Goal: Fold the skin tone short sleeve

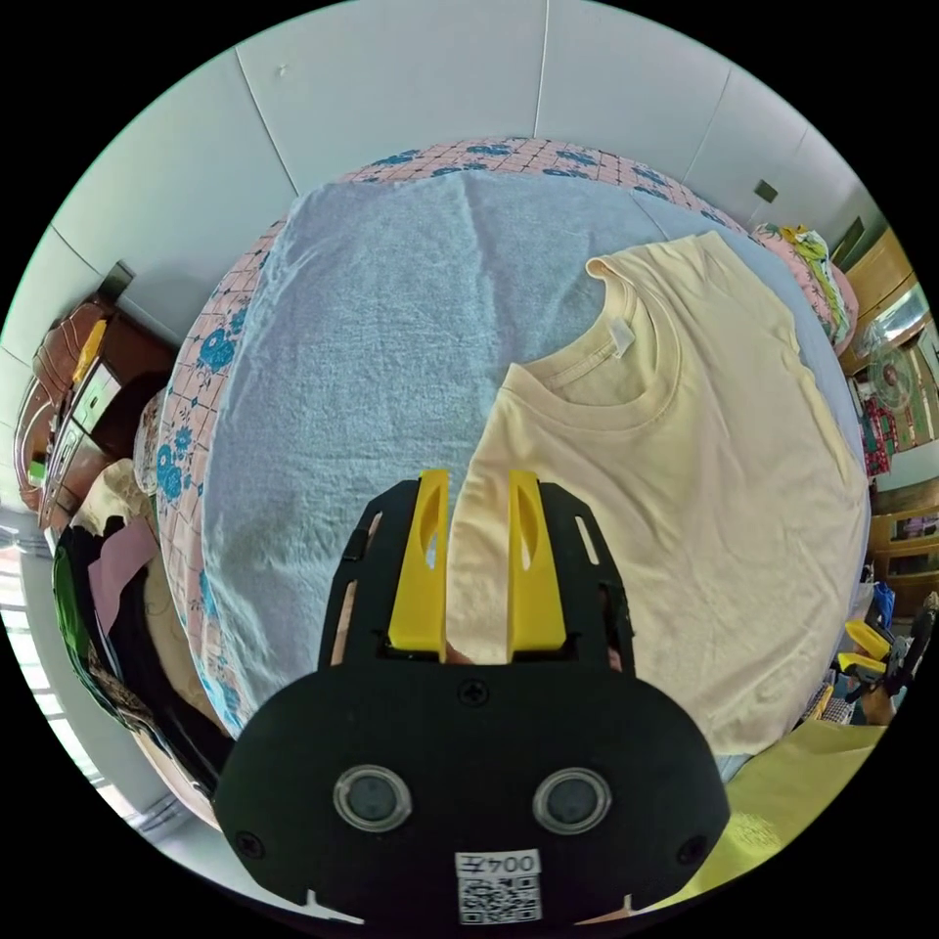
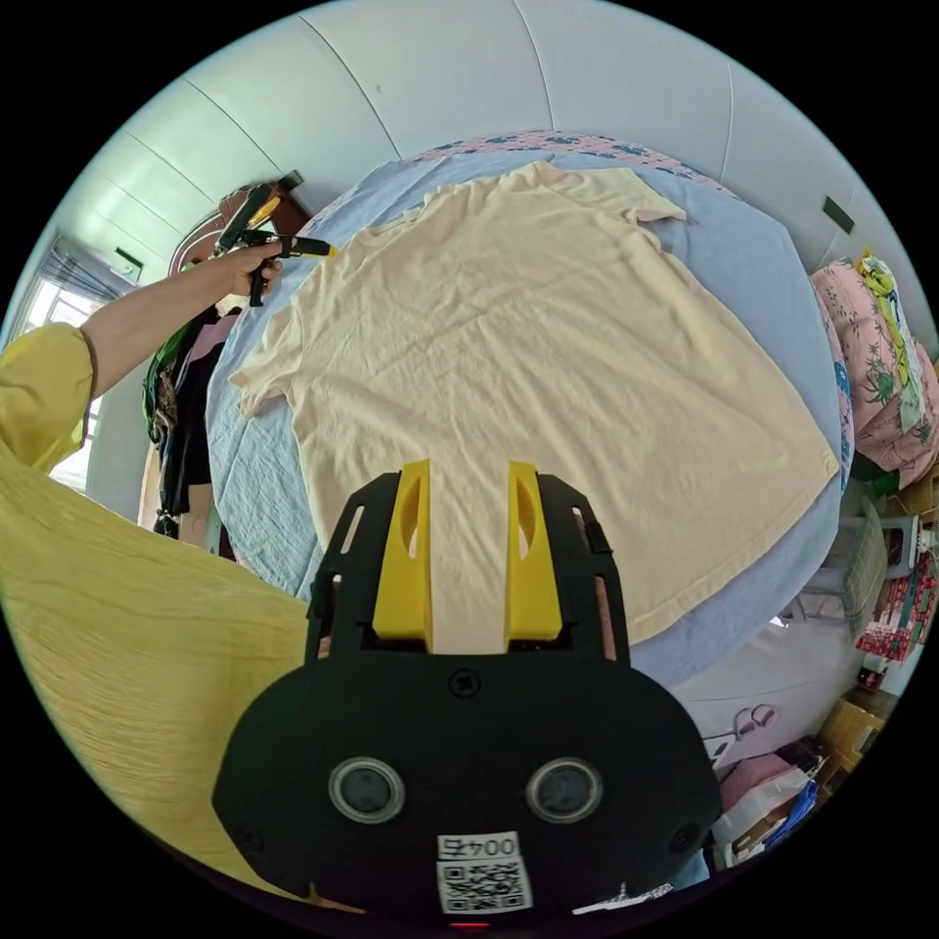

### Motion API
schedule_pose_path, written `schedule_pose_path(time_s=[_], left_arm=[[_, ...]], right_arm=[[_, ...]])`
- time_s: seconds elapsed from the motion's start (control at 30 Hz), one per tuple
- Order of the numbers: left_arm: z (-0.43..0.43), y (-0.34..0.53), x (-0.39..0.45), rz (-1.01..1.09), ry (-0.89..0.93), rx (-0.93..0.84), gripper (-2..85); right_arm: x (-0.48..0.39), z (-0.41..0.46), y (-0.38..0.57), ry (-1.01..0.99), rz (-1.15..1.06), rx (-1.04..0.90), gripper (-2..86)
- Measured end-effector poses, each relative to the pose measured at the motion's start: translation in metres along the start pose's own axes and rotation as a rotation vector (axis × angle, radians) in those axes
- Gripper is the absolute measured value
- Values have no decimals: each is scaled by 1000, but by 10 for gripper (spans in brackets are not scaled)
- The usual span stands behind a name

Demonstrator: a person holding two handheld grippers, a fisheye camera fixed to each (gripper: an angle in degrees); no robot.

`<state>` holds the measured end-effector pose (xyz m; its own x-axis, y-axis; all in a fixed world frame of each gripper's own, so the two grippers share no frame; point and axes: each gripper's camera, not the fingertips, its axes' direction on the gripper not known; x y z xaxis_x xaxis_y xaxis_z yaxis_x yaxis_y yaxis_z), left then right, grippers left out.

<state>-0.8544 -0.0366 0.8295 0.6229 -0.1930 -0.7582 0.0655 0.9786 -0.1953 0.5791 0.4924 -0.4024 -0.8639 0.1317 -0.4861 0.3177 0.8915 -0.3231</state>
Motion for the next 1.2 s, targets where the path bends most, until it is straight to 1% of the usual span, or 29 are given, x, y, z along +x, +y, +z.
schedule_pose_path(time_s=[0.27, 0.43, 0.6, 0.83, 0.97, 1.1, 1.2], left_arm=[[-5, 9, 1, 7, 35, 2, 37], [-27, 31, 6, -48, 14, 75, 21], [-40, 58, 15, -156, -75, 113, 19], [-38, 72, 27, -185, -139, 111, 28], [-58, 87, 20, -165, -126, 153, 44], [-92, 134, 1, -130, -89, 174, 60], [-104, 189, -13, -107, -40, 115, 54]], right_arm=[[-26, 7, -3, 39, 27, -2, 110], [-41, 10, -13, 29, 41, -28, 85], [-57, 8, -23, 68, 15, 59, 126], [-68, 18, -46, 63, 28, 10, 127], [-72, 26, -57, 68, 27, -24, 125], [-74, 34, -71, 63, 28, -79, 121], [-76, 43, -83, 67, 26, -165, 114]])
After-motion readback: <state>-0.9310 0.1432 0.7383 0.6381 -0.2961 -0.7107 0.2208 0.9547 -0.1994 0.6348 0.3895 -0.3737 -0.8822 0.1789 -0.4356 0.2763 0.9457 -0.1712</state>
